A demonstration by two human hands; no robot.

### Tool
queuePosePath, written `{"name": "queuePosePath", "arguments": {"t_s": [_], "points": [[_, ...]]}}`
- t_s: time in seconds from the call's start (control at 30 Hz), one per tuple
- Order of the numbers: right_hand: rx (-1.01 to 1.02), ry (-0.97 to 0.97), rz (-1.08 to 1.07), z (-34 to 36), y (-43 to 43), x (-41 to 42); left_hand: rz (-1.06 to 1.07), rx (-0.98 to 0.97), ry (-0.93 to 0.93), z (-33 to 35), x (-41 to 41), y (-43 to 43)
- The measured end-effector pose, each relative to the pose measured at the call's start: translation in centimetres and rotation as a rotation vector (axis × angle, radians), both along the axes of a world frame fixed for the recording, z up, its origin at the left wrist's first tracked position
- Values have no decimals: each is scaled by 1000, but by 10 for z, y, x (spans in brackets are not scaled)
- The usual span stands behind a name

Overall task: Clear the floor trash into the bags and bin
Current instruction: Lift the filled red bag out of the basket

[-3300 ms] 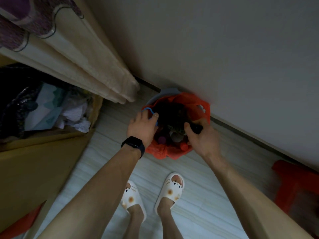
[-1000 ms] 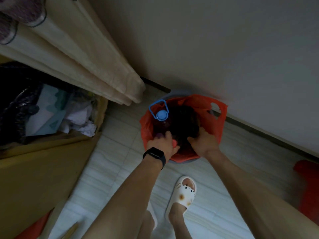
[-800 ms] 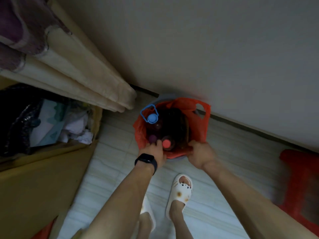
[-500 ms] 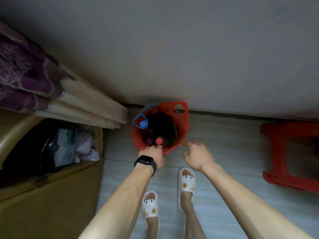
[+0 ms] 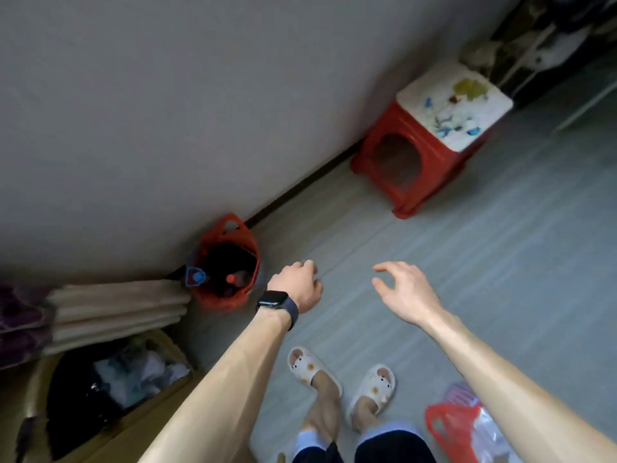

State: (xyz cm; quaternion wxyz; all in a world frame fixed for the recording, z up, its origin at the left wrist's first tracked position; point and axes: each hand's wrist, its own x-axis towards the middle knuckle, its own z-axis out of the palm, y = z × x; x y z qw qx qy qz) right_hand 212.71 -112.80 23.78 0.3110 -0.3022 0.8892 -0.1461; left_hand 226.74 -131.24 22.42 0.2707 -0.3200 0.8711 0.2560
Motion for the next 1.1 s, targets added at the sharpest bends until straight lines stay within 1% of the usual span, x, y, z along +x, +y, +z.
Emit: {"name": "queuePosePath", "arguments": {"t_s": [0.07,0.1,0.13,0.23,0.37,0.43,0.53,0.67,0.77,0.93,1.03,1.1], "points": [[-13,11,-157,33,65,-14,-107,8,23,31,-33,47],[-20,17,-201,39,82,-17,-123,9,28,37,-40,59],[-28,23,-303,56,123,-23,-201,7,39,52,-60,90],[-37,44,-524,84,209,-24,-353,22,45,81,-92,158],[-67,50,-854,92,322,-4,-612,34,54,99,-124,253],[-86,-3,-1030,84,366,13,-741,45,39,98,-134,291],[-88,-71,-1257,60,427,51,-918,47,-20,84,-148,346],[47,-176,-1442,27,485,113,-1143,11,-98,58,-157,406],[83,-276,-1562,-9,515,154,-1282,-25,-122,34,-159,447],[78,-492,-1777,-76,549,199,-1396,-85,-143,-15,-163,505],[41,-583,-1849,-129,562,209,-1435,-101,-154,-60,-166,542],[1,-632,-1886,-159,560,211,-1425,-100,-177,-90,-165,553]]}}
